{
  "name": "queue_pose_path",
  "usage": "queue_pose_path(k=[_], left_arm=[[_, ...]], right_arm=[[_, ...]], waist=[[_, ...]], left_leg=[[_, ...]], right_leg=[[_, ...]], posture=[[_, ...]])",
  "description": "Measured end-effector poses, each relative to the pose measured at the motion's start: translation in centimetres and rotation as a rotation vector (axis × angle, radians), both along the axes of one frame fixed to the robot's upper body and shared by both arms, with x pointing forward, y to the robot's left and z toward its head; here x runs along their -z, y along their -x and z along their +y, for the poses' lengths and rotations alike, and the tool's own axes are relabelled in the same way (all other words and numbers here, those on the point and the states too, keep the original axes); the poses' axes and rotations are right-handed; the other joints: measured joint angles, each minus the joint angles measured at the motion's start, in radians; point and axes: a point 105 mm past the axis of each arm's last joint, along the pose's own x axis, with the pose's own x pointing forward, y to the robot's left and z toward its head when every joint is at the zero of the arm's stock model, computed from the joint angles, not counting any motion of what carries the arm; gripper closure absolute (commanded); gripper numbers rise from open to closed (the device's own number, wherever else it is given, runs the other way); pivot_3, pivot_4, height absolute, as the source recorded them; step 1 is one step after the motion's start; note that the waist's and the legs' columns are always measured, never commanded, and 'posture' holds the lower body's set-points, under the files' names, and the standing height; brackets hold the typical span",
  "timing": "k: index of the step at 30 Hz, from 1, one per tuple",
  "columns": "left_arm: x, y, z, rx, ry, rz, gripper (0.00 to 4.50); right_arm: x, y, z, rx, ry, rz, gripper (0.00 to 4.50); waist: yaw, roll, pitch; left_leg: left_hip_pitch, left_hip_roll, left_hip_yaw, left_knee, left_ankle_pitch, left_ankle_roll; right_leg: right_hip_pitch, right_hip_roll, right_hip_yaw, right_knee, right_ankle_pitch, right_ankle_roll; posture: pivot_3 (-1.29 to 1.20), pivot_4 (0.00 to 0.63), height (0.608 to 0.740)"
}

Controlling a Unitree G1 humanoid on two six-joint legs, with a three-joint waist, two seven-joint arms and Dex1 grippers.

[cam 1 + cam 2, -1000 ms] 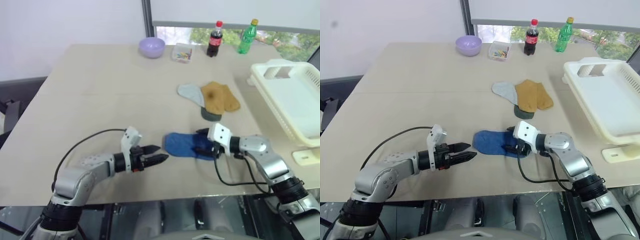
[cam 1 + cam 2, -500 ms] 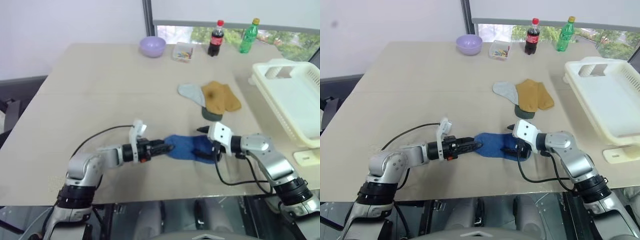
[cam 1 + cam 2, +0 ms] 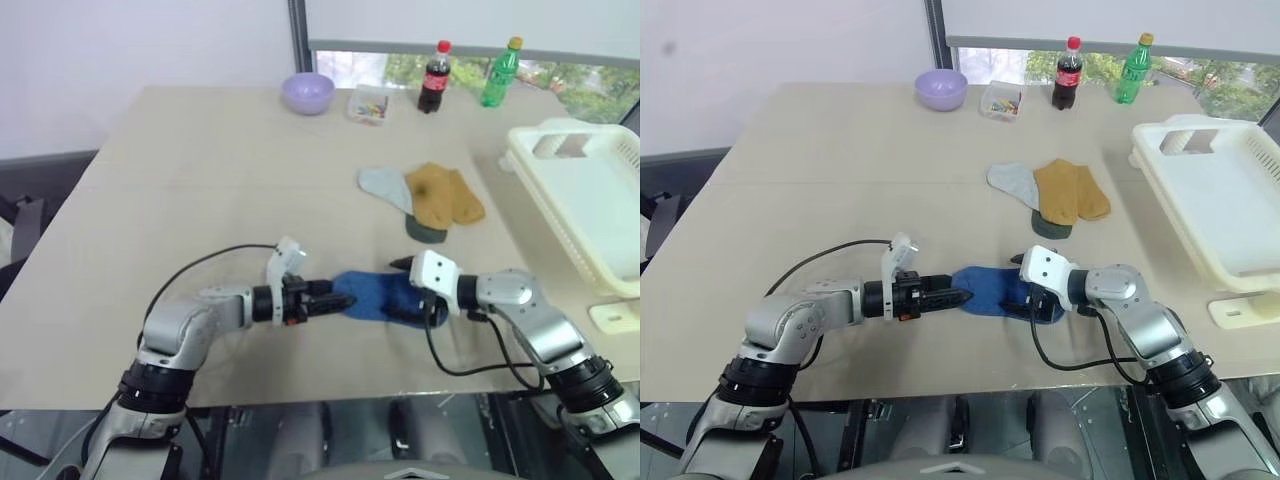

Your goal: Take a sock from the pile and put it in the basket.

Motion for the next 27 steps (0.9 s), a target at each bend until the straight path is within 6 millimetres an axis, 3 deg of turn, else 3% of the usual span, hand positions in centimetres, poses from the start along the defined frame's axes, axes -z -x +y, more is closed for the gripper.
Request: queue_pose_path(k=[9, 18, 22, 27], left_arm=[[-0.4, 1.1, -1.9, 0.037, 0.174, 0.178, 1.21], [-4.1, 0.1, -3.5, 0.045, 0.406, 0.224, 1.21], [-3.9, 0.3, -3.8, 0.055, 0.395, 0.240, 1.21], [-3.6, 0.5, -4.1, 0.065, 0.387, 0.254, 1.21]], right_arm=[[0.2, -0.4, -0.1, -0.004, -0.005, -0.019, 0.04], [0.1, -0.4, 0.0, -0.008, -0.009, -0.026, 0.04], [-0.2, -0.2, -0.2, 0.007, -0.004, -0.014, 0.04], [-1.4, -0.1, -2.3, 0.073, 0.033, -0.012, 0.04]], waist=[[-0.001, 0.000, 0.000], [-0.003, 0.000, 0.000], [-0.002, 0.000, 0.000], [0.000, -0.001, 0.001]], left_leg=[[0.001, 0.000, -0.002, 0.001, 0.000, 0.000], [0.001, 0.000, -0.002, 0.001, 0.000, 0.000], [0.000, 0.000, -0.001, 0.001, 0.000, 0.000], [-0.001, -0.001, -0.002, 0.001, 0.000, 0.000]], right_leg=[[0.001, 0.000, 0.000, 0.001, 0.000, 0.001], [0.001, 0.001, 0.000, 0.001, 0.000, 0.001], [0.000, 0.001, 0.000, 0.001, 0.000, 0.000], [0.000, 0.001, 0.000, 0.000, 0.001, -0.002]], posture=[[0.00, 0.150, 0.729], [0.00, 0.150, 0.729], [0.00, 0.150, 0.729], [0.00, 0.150, 0.729]])
